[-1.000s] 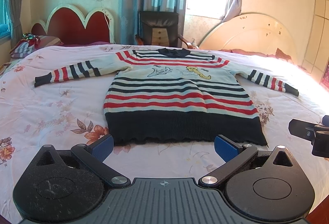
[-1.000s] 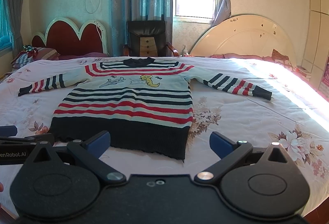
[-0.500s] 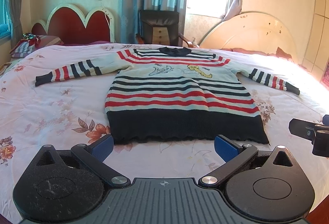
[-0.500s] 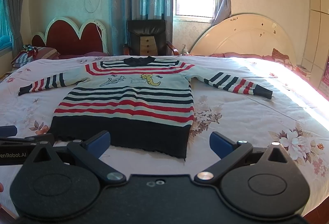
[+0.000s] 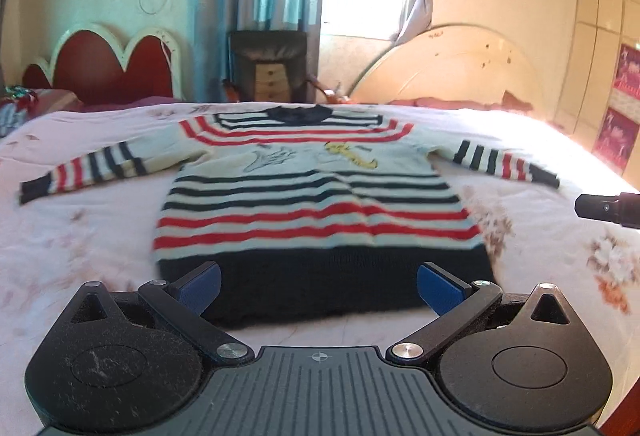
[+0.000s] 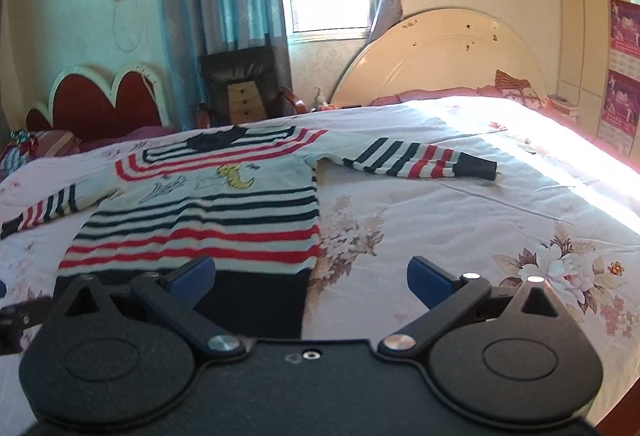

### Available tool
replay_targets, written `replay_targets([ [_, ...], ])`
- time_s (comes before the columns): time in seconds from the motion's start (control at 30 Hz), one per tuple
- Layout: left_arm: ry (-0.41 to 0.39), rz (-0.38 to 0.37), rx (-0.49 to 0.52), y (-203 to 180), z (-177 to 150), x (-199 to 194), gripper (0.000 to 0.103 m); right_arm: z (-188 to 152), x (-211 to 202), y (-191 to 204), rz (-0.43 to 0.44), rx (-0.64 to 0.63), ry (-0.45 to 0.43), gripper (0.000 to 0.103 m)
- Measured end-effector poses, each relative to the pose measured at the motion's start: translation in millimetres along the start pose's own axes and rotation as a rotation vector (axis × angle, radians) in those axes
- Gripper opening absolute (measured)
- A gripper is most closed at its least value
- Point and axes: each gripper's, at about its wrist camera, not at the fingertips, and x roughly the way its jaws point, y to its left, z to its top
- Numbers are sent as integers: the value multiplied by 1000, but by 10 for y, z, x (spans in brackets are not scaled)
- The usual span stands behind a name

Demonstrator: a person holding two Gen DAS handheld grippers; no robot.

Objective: Fold small clothes
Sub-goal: 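Reach the right gripper to the navy sleeve cuff and close on it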

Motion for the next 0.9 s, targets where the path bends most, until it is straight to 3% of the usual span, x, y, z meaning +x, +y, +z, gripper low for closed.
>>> replay_targets([
  [0.23, -68, -11, -86, -80, 371, 648, 103, 484, 855, -1018, -59, 188, -29, 64],
  [0.37, 13, -46, -151, -161, 524, 1193, 103, 630, 1547, -1771, -65, 394, 0, 40],
  [0.53, 149, 33, -185, -356, 657, 1836, 103, 591, 2305, -2541, -111, 634, 16, 42],
  [0.77, 206, 29, -256, -445, 730, 2217, 103, 437, 2774, -2863, -44, 794, 21, 39],
  [0.8, 211, 33, -244, -463, 735, 2237, 103, 428, 2790, -2850, -41, 790, 21, 34],
  [0.83, 216, 35, -234, -472, 743, 2244, 103, 426, 2811, -2838, -50, 775, 28, 11],
  [0.9, 219, 48, -217, -456, 780, 2230, 103, 458, 2834, -2843, -69, 749, 34, 6],
])
